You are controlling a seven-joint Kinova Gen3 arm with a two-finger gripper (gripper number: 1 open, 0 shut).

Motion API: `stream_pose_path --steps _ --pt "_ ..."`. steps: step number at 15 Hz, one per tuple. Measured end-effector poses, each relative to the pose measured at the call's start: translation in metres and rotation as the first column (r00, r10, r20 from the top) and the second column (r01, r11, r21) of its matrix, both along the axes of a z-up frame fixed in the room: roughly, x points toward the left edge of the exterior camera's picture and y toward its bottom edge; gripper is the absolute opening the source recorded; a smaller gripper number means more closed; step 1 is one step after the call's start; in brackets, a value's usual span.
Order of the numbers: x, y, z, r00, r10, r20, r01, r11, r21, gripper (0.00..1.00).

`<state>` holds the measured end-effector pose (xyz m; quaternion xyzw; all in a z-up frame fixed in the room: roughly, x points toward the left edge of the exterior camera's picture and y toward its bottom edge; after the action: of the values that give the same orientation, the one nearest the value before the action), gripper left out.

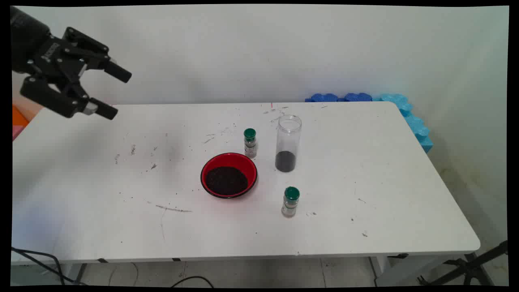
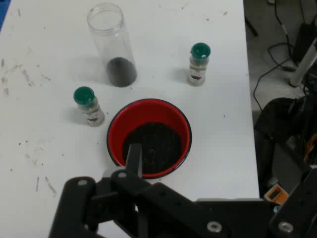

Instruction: Pick up the black seasoning powder from the table

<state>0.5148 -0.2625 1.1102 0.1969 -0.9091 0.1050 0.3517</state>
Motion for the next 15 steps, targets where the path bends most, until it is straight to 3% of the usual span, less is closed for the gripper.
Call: stream_pose_path --steps 8,15 --pt "-0.013 -0.047 -0.017 1.0 0.009 -0.029 -0.009 1.0 0.001 1.0" --pt "-0.039 -0.094 -0.06 0.998 0.029 -0.057 -0.03 0.999 -0.019 1.0"
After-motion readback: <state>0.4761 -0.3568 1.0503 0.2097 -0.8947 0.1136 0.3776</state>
